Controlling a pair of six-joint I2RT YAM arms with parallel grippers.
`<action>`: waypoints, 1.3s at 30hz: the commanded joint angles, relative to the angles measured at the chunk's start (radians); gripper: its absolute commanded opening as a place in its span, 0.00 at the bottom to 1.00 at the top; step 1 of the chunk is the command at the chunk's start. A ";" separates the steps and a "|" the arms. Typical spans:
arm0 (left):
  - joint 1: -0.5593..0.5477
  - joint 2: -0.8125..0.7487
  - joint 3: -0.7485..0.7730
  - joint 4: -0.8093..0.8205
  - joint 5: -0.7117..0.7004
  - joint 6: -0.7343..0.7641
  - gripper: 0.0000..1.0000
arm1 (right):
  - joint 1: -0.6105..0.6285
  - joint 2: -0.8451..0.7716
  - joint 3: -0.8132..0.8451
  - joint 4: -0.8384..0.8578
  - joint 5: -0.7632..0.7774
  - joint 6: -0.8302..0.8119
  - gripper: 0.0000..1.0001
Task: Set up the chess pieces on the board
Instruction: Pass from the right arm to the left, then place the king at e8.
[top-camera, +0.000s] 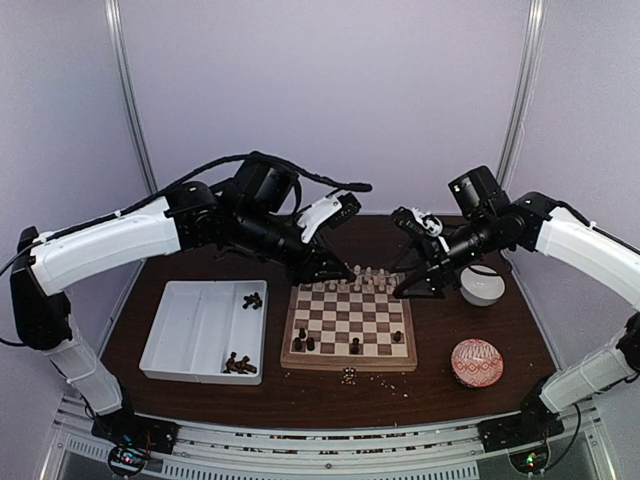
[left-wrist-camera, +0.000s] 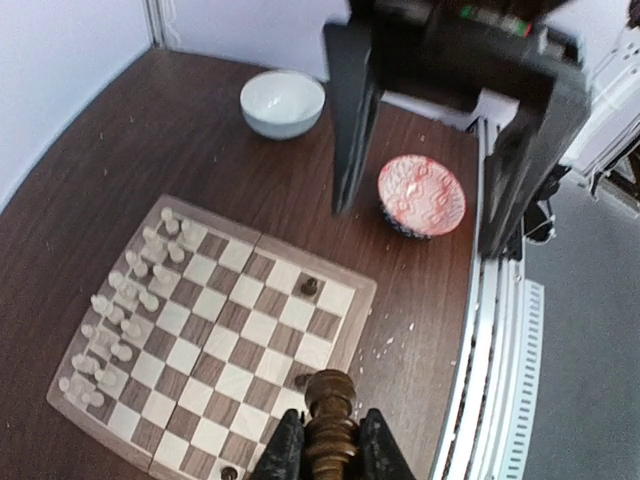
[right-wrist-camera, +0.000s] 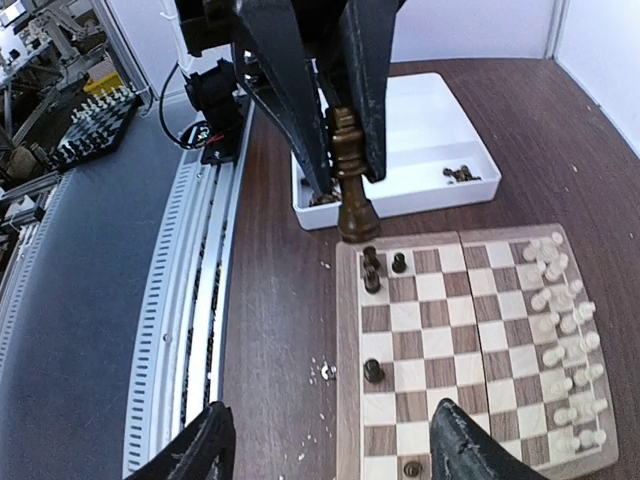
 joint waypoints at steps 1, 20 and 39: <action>-0.003 0.090 0.035 -0.220 -0.078 0.042 0.07 | -0.112 -0.075 -0.106 -0.096 0.001 -0.079 0.67; -0.045 0.429 0.205 -0.365 -0.160 0.115 0.07 | -0.296 -0.087 -0.263 0.124 0.114 0.091 0.64; -0.048 0.546 0.281 -0.345 -0.130 0.129 0.06 | -0.295 -0.057 -0.256 0.096 0.097 0.068 0.63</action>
